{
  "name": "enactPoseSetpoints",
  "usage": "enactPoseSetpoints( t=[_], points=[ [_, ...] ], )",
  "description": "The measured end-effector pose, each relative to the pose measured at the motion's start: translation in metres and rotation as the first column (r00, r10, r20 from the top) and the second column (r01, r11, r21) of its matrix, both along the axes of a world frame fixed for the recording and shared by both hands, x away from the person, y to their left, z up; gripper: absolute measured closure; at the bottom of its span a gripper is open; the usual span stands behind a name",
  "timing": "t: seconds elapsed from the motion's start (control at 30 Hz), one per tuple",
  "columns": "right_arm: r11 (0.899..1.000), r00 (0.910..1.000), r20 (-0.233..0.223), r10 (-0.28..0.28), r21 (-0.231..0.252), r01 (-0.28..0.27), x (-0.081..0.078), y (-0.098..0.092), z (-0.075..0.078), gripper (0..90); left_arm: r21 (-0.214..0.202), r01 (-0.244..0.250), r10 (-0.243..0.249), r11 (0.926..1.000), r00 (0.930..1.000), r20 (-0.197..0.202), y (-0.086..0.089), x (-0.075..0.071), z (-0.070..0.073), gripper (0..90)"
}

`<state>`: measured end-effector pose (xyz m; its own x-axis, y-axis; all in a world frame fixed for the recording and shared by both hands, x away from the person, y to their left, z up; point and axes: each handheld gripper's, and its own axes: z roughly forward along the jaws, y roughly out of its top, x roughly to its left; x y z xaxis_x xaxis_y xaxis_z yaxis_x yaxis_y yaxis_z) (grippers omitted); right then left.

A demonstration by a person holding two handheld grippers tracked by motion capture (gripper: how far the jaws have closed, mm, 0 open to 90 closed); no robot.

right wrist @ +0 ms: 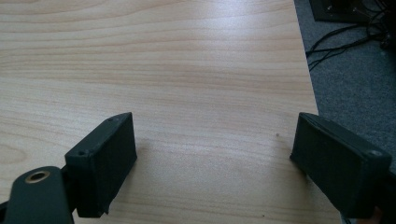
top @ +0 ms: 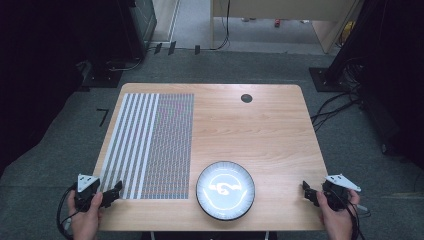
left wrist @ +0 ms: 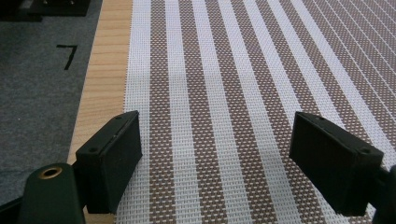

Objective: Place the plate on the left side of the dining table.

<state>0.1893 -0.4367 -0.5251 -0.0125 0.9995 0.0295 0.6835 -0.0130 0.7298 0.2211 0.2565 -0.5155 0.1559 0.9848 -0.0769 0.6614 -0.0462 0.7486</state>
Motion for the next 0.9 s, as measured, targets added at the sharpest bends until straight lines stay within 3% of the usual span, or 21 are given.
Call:
enactPoseSetpoints(
  t=[0.5, 0.9],
  points=[
    [1.000, 0.9999, 0.005, -0.016, -0.002, 0.016, -0.003, 0.000, 0.001, 14.5, 0.000, -0.007, 0.007, 1.0000, 0.9999, 0.009, 0.001, -0.001, 0.001, 16.9],
    [1.000, 0.9983, 0.058, -0.007, 0.014, 0.006, -0.008, 0.012, 0.013, 14.8, -0.002, -0.012, 0.012, 0.9999, 0.9996, 0.027, 0.001, -0.002, 0.002, 16.9]
  ],
)
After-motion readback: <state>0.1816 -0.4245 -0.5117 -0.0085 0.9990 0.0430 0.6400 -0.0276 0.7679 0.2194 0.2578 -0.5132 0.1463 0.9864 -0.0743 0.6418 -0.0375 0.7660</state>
